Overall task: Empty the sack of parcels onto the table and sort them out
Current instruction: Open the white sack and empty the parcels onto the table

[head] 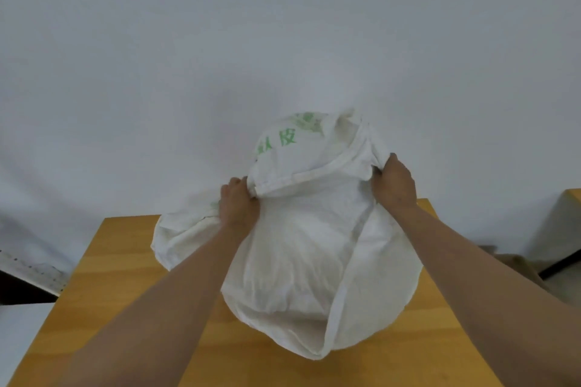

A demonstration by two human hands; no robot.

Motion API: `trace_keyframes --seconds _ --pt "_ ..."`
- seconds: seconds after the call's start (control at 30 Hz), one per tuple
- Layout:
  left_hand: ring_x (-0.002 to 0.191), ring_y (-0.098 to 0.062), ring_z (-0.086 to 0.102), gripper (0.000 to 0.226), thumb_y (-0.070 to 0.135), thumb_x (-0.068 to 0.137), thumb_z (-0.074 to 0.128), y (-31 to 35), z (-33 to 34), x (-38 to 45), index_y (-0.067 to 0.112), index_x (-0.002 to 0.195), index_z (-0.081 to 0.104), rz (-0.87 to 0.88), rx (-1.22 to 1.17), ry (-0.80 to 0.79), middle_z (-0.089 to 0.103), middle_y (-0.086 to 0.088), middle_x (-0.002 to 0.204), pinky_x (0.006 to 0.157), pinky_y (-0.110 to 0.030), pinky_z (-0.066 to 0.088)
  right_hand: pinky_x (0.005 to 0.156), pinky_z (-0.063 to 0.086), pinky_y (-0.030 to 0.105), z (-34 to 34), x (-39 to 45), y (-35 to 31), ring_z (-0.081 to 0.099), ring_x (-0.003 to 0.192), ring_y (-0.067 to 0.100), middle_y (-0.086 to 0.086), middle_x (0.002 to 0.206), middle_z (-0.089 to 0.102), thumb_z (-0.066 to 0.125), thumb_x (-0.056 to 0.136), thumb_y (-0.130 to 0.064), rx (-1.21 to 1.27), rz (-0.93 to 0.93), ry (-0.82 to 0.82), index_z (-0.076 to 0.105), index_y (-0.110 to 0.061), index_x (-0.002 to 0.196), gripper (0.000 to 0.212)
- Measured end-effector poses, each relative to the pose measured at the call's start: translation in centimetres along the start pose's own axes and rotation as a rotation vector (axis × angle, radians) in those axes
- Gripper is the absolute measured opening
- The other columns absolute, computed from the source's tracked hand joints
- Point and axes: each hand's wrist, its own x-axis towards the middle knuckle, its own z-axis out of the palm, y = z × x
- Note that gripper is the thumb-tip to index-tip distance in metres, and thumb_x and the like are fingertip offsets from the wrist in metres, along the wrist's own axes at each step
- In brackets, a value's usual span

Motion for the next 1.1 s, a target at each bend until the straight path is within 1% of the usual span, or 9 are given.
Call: trace_keyframes --seconds 0.2,0.37,0.5,0.57,0.67,0.73,0.83,0.93,1.1 --pt "0.095 -0.043 0.053 0.018 -0.006 0.081 0.043 -0.8 -2.4 1.2 -0.002 0.091 0.058 0.011 0.035 0.098 0.055 -0.026 0.097 0.077 -0.043 0.040 0.083 0.048 0.041 -1.4 0.4 -2.2 0.059 0.104 0.037 0.018 0.115 0.063 0.045 0.093 -0.012 0.125 -0.089 -0.155 0.051 -0.004 0.120 0.028" --pt "0.094 -0.043 0.051 0.017 -0.004 0.084 0.043 -1.3 -3.0 0.3 -0.003 0.094 0.057 -0.021 0.068 0.142 0.053 -0.027 0.096 0.079 -0.041 0.035 0.092 0.046 0.039 -1.0 0.0 -2.1 0.058 0.113 0.033 0.014 0.124 0.061 0.046 0.093 -0.014 0.260 -0.102 -0.259 0.052 -0.010 0.127 0.035" --pt "0.092 -0.043 0.051 0.016 0.000 0.084 0.044 -2.1 -2.7 -0.2 0.000 0.094 0.057 0.000 0.146 0.117 0.054 -0.025 0.094 0.074 -0.037 0.030 0.081 0.048 0.036 1.1 -0.4 -0.4 0.059 0.107 0.034 0.015 0.121 0.061 0.045 0.092 -0.020 0.231 -0.004 -0.358 0.056 -0.015 0.125 0.036" --pt "0.092 -0.042 0.051 0.019 0.002 0.085 0.044 -2.2 -2.4 -0.3 0.001 0.098 0.058 -0.001 0.188 0.084 0.054 -0.024 0.094 0.075 -0.040 0.035 0.096 0.042 0.043 2.0 -0.4 0.4 0.044 0.126 0.036 0.011 0.137 0.048 0.045 0.093 -0.030 0.046 0.102 -0.351 0.052 -0.022 0.131 0.039" --pt "0.094 -0.039 0.051 0.028 0.005 0.084 0.044 -2.5 -1.9 -0.5 0.008 0.106 0.061 0.030 0.204 0.064 0.058 -0.018 0.094 0.079 -0.044 0.042 0.112 0.016 0.063 2.7 -1.2 2.1 -0.003 0.148 0.034 -0.002 0.160 0.008 0.045 0.091 -0.055 -0.121 0.217 -0.401 0.041 -0.041 0.140 0.052" --pt "0.097 -0.039 0.050 0.033 0.007 0.084 0.043 -2.8 -1.6 -0.6 0.013 0.110 0.062 0.048 0.202 0.059 0.058 -0.016 0.096 0.081 -0.044 0.042 0.112 0.009 0.067 3.3 -1.2 3.3 -0.012 0.148 0.032 -0.002 0.162 0.009 0.039 0.085 -0.067 -0.128 0.248 -0.473 0.044 -0.044 0.138 0.057" --pt "0.103 -0.039 0.047 0.036 0.005 0.088 0.047 -2.5 -1.7 -1.0 0.012 0.120 0.061 0.032 0.181 0.064 0.055 -0.018 0.107 0.085 -0.048 0.043 0.115 0.019 0.051 4.4 -1.1 4.2 0.012 0.147 0.030 0.009 0.151 0.037 0.038 0.086 -0.053 -0.110 0.216 -0.559 0.051 -0.025 0.136 0.058" --pt "0.106 -0.038 0.045 0.038 0.004 0.088 0.049 -2.8 -2.0 -1.1 0.011 0.124 0.060 0.048 0.172 0.094 0.054 -0.017 0.111 0.084 -0.050 0.044 0.108 0.037 0.045 4.4 -1.5 3.3 0.047 0.126 0.035 0.018 0.136 0.053 0.048 0.090 -0.032 0.056 0.234 -0.581 0.056 -0.007 0.126 0.045" --pt "0.102 -0.038 0.046 0.038 0.002 0.087 0.051 -4.3 -3.8 -0.9 0.010 0.122 0.062 0.046 0.179 0.149 0.055 -0.017 0.108 0.080 -0.048 0.042 0.106 0.039 0.041 6.2 -2.3 1.3 0.053 0.120 0.033 0.014 0.123 0.063 0.046 0.096 -0.021 0.166 0.160 -0.643 0.061 -0.008 0.118 0.030"
